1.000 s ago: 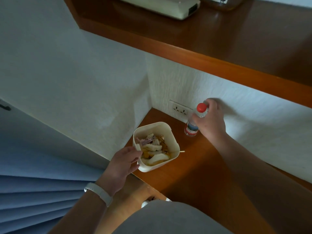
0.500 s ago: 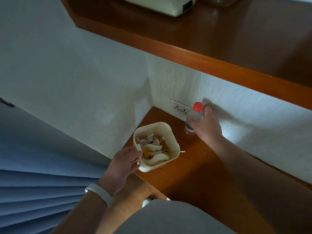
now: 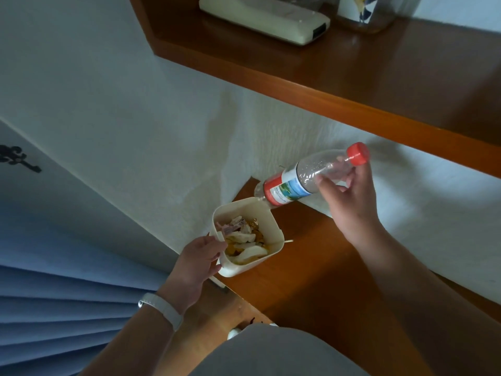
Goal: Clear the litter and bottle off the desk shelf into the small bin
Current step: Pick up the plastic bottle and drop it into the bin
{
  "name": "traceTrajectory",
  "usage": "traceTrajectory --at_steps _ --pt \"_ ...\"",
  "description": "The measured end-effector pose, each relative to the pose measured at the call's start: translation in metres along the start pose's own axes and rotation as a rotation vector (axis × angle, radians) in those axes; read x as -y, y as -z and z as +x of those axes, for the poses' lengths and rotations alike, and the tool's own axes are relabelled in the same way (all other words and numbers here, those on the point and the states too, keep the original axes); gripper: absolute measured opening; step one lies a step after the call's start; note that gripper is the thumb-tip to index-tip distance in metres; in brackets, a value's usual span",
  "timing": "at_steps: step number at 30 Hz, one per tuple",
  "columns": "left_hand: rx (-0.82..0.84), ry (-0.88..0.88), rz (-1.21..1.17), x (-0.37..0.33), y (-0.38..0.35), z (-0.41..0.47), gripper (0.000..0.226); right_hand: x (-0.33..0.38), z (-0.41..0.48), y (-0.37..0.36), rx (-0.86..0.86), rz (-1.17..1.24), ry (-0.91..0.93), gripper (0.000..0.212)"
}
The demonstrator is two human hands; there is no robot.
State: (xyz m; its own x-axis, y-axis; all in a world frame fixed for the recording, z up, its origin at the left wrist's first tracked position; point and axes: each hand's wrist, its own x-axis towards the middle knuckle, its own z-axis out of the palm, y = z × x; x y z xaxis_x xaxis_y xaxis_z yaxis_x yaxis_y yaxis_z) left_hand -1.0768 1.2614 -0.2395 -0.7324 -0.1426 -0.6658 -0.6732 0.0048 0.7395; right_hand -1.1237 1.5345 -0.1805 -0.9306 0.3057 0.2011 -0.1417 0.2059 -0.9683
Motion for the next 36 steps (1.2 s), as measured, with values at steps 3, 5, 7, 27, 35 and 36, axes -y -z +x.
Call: traceTrajectory --at_steps 3,5,7,27,35,36 --pt "0.054 -0.008 -0.030 -0.003 0.004 -0.003 0.006 0.010 -0.011 -0.005 0.190 0.119 0.029 0.048" --pt "0.086 -0.011 -0.046 -0.004 0.008 -0.005 0.004 0.012 -0.016 -0.011 0.295 0.086 0.020 0.041" --pt "0.095 -0.022 -0.032 -0.005 0.010 -0.007 0.004 0.014 -0.020 -0.019 0.362 0.008 0.004 0.034" --pt "0.063 -0.037 0.135 0.005 0.013 -0.008 0.019 -0.005 -0.034 -0.043 0.595 -0.306 0.092 0.043" --pt "0.030 -0.050 0.189 0.007 0.013 -0.004 0.017 -0.010 -0.031 -0.040 0.581 -0.283 0.139 0.046" --pt "0.029 -0.054 0.191 0.006 0.012 -0.004 0.017 -0.012 -0.031 -0.040 0.574 -0.267 0.138 0.046"
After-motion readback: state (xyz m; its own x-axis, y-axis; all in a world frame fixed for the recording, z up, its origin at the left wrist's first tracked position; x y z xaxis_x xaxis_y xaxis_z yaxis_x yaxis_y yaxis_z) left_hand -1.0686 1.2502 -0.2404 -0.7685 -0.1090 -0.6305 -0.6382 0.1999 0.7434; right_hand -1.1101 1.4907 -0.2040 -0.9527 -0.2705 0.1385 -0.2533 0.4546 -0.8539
